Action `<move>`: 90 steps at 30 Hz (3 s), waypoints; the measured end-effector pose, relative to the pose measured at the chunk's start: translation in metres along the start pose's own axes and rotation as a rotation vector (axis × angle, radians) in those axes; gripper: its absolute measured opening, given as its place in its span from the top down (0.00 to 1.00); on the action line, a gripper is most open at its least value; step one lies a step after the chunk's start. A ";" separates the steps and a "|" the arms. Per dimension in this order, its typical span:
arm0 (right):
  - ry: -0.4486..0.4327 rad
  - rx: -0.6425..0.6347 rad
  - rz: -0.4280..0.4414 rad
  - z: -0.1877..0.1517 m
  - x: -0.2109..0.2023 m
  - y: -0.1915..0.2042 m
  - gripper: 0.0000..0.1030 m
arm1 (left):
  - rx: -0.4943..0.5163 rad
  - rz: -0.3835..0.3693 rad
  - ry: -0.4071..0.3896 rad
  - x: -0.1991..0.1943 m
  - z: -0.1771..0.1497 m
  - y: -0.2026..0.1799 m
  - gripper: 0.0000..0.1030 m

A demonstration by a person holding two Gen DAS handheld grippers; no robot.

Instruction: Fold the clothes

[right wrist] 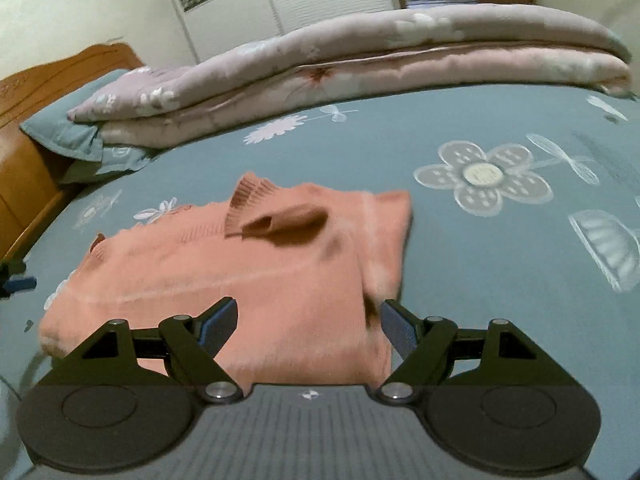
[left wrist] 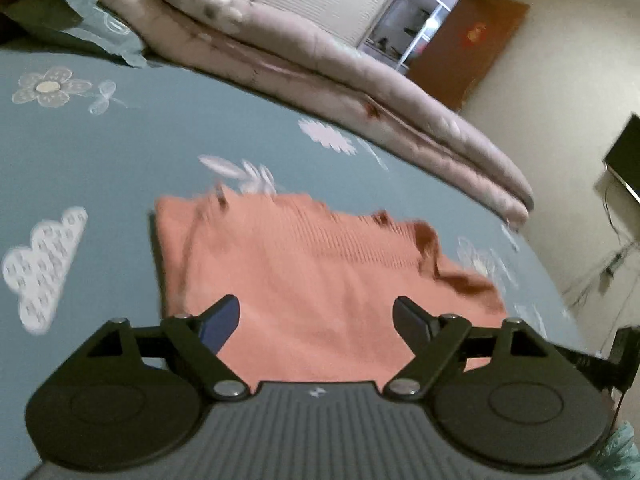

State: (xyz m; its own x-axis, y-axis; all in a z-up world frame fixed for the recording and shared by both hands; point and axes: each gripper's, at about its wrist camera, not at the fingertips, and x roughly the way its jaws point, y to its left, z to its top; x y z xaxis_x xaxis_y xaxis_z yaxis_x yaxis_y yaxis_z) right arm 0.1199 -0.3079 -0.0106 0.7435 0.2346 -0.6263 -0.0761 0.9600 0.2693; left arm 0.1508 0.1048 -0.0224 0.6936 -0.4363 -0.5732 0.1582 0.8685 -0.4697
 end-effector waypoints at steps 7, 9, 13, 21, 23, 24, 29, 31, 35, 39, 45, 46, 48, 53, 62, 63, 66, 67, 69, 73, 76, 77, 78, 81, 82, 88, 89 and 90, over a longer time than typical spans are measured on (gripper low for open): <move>-0.119 -0.027 0.090 -0.015 0.006 0.032 0.19 | 0.128 -0.001 -0.004 0.039 -0.023 -0.032 0.19; -0.088 -0.045 0.125 -0.016 0.019 0.036 0.19 | 0.107 0.025 0.036 0.051 -0.028 -0.025 0.19; 0.013 0.025 0.025 -0.024 0.043 0.007 0.21 | -0.015 0.082 0.098 0.053 -0.046 0.012 0.22; 0.001 0.099 0.045 -0.012 0.018 -0.004 0.26 | 0.065 0.121 0.079 0.026 -0.033 -0.006 0.21; -0.012 0.054 0.084 -0.006 0.018 0.013 0.22 | 0.110 0.072 0.047 0.025 -0.028 -0.018 0.16; -0.017 0.035 0.107 -0.003 0.019 0.021 0.22 | 0.124 0.050 0.043 0.029 -0.026 -0.025 0.16; 0.061 0.001 0.179 -0.007 0.058 0.053 0.21 | 0.226 0.065 0.084 0.057 -0.033 -0.041 0.16; 0.092 0.003 0.137 -0.011 0.068 0.050 0.21 | 0.198 0.121 0.108 0.061 -0.038 -0.028 0.16; 0.091 0.041 0.065 -0.018 0.061 0.020 0.22 | 0.094 0.151 0.117 0.046 -0.049 0.009 0.17; 0.079 0.078 0.028 -0.020 0.047 0.001 0.22 | 0.071 0.141 0.099 0.028 -0.048 0.012 0.17; 0.026 -0.028 0.020 -0.011 0.043 0.027 0.21 | 0.150 0.081 0.000 0.031 -0.030 -0.013 0.15; 0.019 -0.054 0.036 -0.006 0.044 0.032 0.21 | 0.147 0.086 0.021 0.039 -0.030 -0.014 0.15; 0.011 -0.099 0.059 0.005 0.051 0.041 0.21 | 0.141 0.116 0.075 0.054 -0.034 -0.015 0.15; 0.010 -0.231 0.088 0.032 0.079 0.058 0.20 | 0.186 0.156 0.098 0.062 -0.059 -0.014 0.14; 0.039 -0.209 0.065 0.081 0.131 0.028 0.18 | 0.117 0.157 0.086 0.058 -0.057 -0.011 0.14; 0.023 -0.182 0.063 0.088 0.132 0.022 0.18 | 0.124 0.163 0.086 0.059 -0.058 -0.012 0.14; 0.001 -0.101 0.025 0.107 0.141 0.000 0.16 | 0.145 0.179 0.088 0.063 -0.059 -0.017 0.13; 0.004 -0.073 0.006 0.110 0.145 -0.007 0.16 | 0.152 0.183 0.090 0.063 -0.059 -0.018 0.13; -0.007 -0.004 -0.014 0.111 0.142 -0.021 0.16 | 0.156 0.182 0.090 0.062 -0.060 -0.018 0.13; -0.076 0.132 -0.023 0.089 0.101 -0.035 0.16 | 0.123 0.176 0.074 0.054 -0.056 -0.017 0.13; -0.075 0.119 -0.053 0.052 0.071 -0.026 0.16 | 0.118 0.159 0.013 0.039 -0.053 -0.015 0.13; -0.060 0.107 -0.067 0.039 0.063 -0.022 0.16 | 0.122 0.157 -0.006 0.034 -0.051 -0.014 0.13; -0.044 0.097 -0.078 0.027 0.057 -0.018 0.16 | 0.125 0.154 -0.025 0.030 -0.050 -0.012 0.13; -0.005 0.076 -0.101 -0.005 0.042 -0.007 0.16 | 0.093 0.227 0.035 0.041 -0.050 0.005 0.14; 0.005 0.081 -0.106 -0.013 0.039 -0.004 0.16 | 0.074 0.224 0.063 0.046 -0.052 0.013 0.14; -0.013 0.103 -0.134 -0.025 0.019 0.018 0.15 | 0.199 0.197 -0.084 0.024 -0.022 -0.009 0.16; -0.023 0.100 -0.130 -0.024 0.015 0.020 0.15 | 0.261 0.212 -0.120 0.023 -0.013 -0.015 0.16; -0.033 0.096 -0.126 -0.022 0.011 0.023 0.15 | 0.317 0.241 -0.135 0.027 -0.003 -0.018 0.19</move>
State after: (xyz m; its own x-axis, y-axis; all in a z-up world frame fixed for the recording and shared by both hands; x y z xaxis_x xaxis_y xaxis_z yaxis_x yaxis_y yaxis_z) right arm 0.1117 -0.2795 -0.0276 0.7647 0.1061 -0.6356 0.0823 0.9622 0.2597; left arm 0.1645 0.0771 -0.0317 0.8199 -0.1957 -0.5379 0.1744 0.9805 -0.0910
